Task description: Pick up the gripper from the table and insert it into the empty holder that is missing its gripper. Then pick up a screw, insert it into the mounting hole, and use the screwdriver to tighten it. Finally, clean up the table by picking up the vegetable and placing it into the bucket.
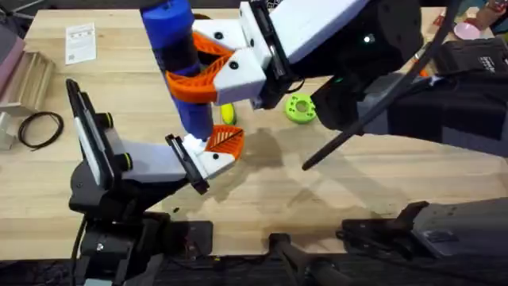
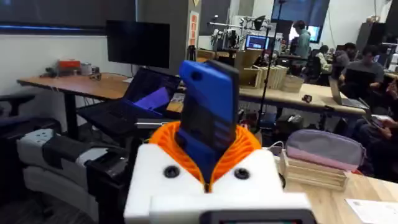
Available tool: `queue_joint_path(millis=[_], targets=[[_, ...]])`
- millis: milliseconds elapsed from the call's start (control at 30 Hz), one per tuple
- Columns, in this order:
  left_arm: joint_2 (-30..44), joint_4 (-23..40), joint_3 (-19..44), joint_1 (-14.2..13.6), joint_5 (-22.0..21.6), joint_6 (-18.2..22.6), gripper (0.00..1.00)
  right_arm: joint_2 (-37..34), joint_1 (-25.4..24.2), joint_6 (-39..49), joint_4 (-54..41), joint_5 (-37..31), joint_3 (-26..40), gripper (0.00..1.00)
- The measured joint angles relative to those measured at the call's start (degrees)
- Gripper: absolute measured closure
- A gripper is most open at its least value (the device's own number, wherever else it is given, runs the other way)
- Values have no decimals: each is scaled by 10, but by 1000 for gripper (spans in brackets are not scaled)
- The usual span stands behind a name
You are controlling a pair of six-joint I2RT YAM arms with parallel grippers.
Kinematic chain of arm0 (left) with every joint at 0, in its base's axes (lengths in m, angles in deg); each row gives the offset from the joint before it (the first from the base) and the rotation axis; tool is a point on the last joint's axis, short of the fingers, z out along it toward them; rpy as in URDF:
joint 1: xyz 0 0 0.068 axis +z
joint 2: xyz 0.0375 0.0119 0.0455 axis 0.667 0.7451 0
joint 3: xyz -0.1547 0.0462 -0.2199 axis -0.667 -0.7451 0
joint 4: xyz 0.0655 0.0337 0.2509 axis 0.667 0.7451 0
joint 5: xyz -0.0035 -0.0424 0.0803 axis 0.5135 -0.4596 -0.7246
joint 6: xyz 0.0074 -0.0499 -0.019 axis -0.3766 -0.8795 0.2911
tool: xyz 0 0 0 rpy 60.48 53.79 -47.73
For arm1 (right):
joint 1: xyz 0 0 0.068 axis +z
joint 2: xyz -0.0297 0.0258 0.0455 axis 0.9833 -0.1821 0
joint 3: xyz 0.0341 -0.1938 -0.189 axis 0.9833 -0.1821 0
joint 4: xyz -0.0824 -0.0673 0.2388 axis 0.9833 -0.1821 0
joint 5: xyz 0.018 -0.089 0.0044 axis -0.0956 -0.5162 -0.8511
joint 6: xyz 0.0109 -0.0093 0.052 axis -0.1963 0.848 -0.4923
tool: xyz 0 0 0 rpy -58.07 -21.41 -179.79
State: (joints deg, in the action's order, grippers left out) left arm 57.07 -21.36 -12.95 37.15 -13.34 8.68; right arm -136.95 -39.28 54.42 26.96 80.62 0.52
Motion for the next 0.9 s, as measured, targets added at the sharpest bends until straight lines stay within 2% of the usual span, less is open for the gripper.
queue_joint_path(millis=[533,733,900], targets=[[0,0,0,0,0,0,995,0,0,2,-4,3,4,981],[0,0,0,0,0,0,995,0,0,2,-8,8,52,981],[0,0,0,0,0,0,995,0,0,2,-71,25,109,981]])
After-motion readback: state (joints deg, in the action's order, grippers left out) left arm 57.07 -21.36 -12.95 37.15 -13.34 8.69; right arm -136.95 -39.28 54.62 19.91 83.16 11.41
